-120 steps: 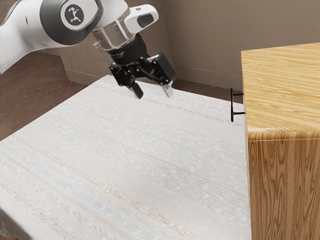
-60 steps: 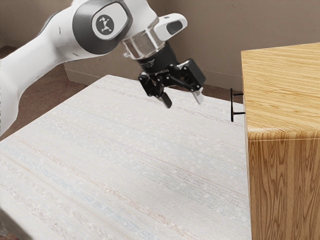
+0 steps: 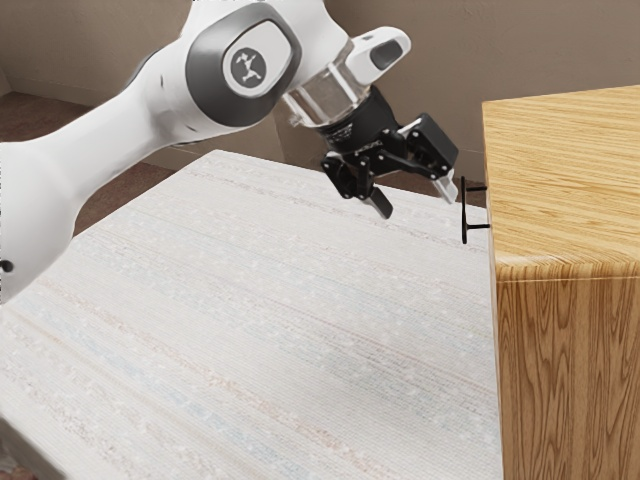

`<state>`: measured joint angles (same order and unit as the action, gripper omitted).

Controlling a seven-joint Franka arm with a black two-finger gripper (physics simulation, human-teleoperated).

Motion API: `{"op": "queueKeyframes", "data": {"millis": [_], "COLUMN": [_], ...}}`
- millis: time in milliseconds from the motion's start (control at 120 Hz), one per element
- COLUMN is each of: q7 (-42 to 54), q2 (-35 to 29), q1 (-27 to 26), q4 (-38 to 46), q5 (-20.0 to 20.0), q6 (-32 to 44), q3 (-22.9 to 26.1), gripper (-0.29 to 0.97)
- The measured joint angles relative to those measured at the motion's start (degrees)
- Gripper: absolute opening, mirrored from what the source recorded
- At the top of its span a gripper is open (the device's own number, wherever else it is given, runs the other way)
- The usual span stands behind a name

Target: Pull the drawer handle with one arm to open the drawer

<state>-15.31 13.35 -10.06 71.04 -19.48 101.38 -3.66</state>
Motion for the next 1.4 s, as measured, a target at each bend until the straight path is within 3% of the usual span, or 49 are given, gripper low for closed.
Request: {"op": "queueKeyframes", "data": {"millis": [342,950,1400], "q7": [-0.9,-4.5,-5.8], "q2": [0.6,1.3,0.2], "q1": [-0.1,-0.8,-0.3], "q4": [0.0,0.3,0.6], "q5": [-0.6,-0.4,0.7], "q6": [4.5,4.0,1.2], "q3": [1.3,1.3,0.6], "gripper": [0.59,0.49,0.20]}}
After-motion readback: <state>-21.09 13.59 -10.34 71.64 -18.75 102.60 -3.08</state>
